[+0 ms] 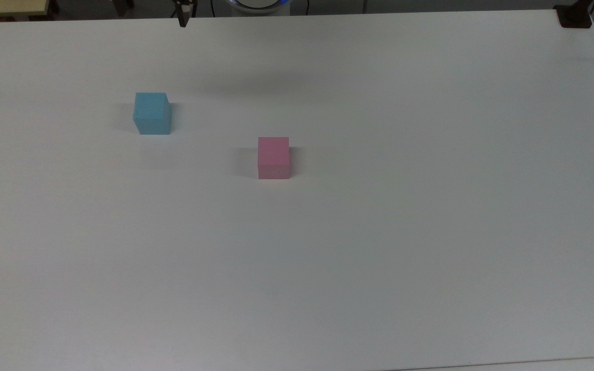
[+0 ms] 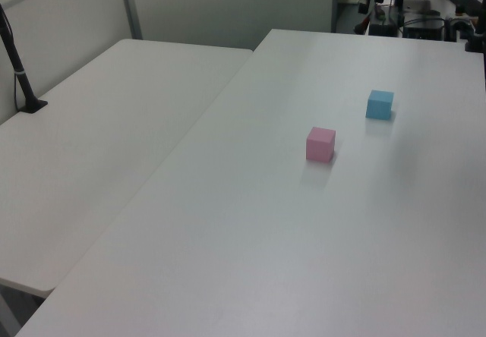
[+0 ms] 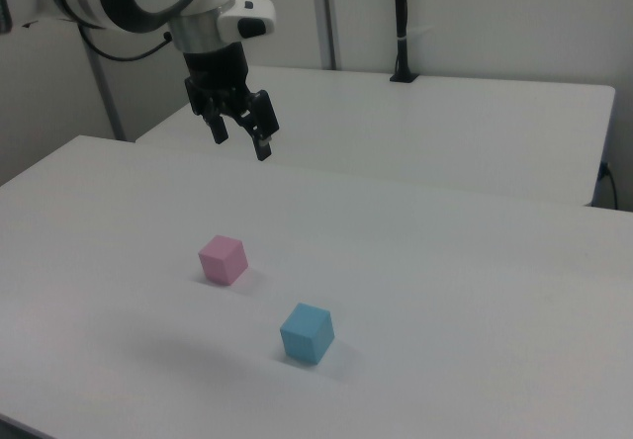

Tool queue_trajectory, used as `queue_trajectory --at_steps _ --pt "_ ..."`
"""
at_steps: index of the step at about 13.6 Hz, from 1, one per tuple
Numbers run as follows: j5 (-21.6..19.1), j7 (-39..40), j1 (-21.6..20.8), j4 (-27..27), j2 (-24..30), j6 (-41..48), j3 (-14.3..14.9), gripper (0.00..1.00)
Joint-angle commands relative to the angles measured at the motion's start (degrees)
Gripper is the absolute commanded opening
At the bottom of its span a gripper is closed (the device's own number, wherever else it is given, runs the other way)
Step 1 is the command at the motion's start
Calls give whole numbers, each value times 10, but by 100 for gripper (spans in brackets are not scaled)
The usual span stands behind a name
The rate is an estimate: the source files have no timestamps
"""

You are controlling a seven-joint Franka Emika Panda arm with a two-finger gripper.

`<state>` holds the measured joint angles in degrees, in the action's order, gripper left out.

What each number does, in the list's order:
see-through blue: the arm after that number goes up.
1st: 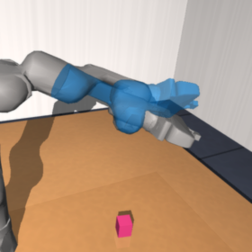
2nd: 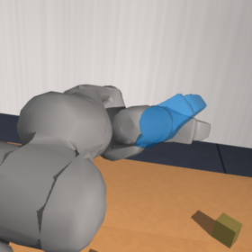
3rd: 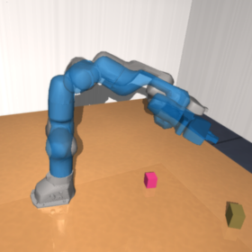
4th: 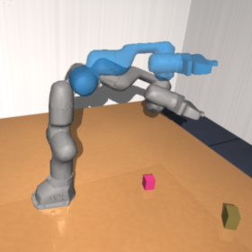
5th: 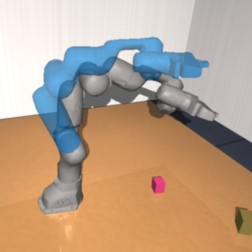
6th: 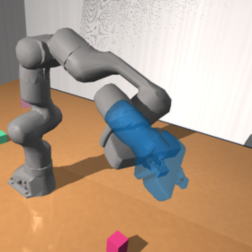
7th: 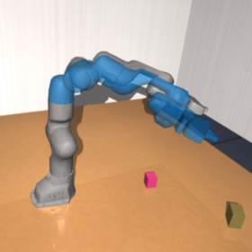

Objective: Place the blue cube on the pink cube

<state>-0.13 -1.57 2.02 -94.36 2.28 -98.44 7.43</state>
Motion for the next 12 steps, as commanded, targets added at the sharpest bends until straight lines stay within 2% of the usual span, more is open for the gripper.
queue_trajectory --at_steps 1,2,4,5,9,12 --pt "-1 11 1 1 3 9 4 100" --pt "4 14 1 0 3 10 6 100" --pt "49 112 7 -14 1 39 6 100" --pt "52 138 9 -26 1 48 7 100" --pt "56 148 20 -69 -1 35 7 100" --pt "64 142 29 -168 -3 -75 6 100"
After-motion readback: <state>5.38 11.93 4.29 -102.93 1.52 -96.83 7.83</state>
